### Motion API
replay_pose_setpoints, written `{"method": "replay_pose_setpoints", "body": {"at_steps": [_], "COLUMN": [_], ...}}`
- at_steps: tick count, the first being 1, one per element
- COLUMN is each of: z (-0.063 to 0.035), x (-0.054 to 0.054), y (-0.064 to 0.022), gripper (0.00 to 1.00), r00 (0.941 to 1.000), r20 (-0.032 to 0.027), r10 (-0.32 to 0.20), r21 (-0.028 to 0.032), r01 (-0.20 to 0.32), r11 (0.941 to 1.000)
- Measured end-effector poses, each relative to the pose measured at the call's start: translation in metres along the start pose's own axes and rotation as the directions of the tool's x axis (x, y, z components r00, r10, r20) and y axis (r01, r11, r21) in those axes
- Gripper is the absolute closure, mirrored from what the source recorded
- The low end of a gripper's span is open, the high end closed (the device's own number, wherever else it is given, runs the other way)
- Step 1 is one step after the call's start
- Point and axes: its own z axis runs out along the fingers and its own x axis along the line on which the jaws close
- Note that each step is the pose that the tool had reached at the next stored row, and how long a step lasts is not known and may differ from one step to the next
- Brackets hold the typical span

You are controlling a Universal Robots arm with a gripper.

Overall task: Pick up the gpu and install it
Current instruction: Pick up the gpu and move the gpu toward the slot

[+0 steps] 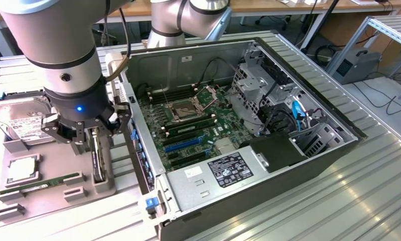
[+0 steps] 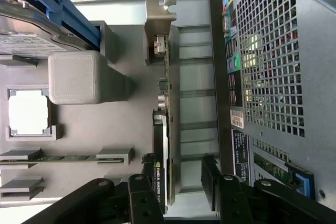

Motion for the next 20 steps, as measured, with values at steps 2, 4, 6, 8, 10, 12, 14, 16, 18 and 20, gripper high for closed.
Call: {"method": "replay_pose_setpoints", "body": {"at_steps": [2, 4, 6, 8, 10, 12, 14, 16, 18, 20], "z": [0.0006, 0.0012, 0.0016, 0.0020, 0.0029, 0.0042, 0.0055, 0.0070, 0.0083, 0.0093], "x": [0.000, 0.000, 0.001, 0.003, 0.003, 0.004, 0.004, 0.005, 0.006, 0.007], "y": [0.0010, 0.0020, 0.0033, 0.0046, 0.0052, 0.0056, 0.0061, 0.0071, 0.0093, 0.0110], "gripper": [0.52, 0.52, 0.52, 0.52, 0.52, 0.52, 0.52, 0.52, 0.52, 0.52], "r00": [1.0000, 1.0000, 1.0000, 1.0000, 1.0000, 1.0000, 1.0000, 1.0000, 1.0000, 1.0000], "r20": [-0.0001, 0.0001, 0.0002, 0.0000, -0.0001, 0.0000, 0.0001, 0.0000, 0.0001, 0.0001], "r10": [0.000, 0.000, 0.000, 0.000, 0.000, 0.000, 0.000, 0.000, 0.000, 0.000], "r21": [0.0002, 0.0000, 0.0000, 0.0001, 0.0001, 0.0002, 0.0003, 0.0002, 0.0002, 0.0002], "r01": [0.000, 0.000, 0.000, 0.000, 0.000, 0.000, 0.000, 0.000, 0.000, 0.000], "r11": [1.0000, 1.0000, 1.0000, 1.0000, 1.0000, 1.0000, 1.0000, 1.0000, 1.0000, 1.0000]}}
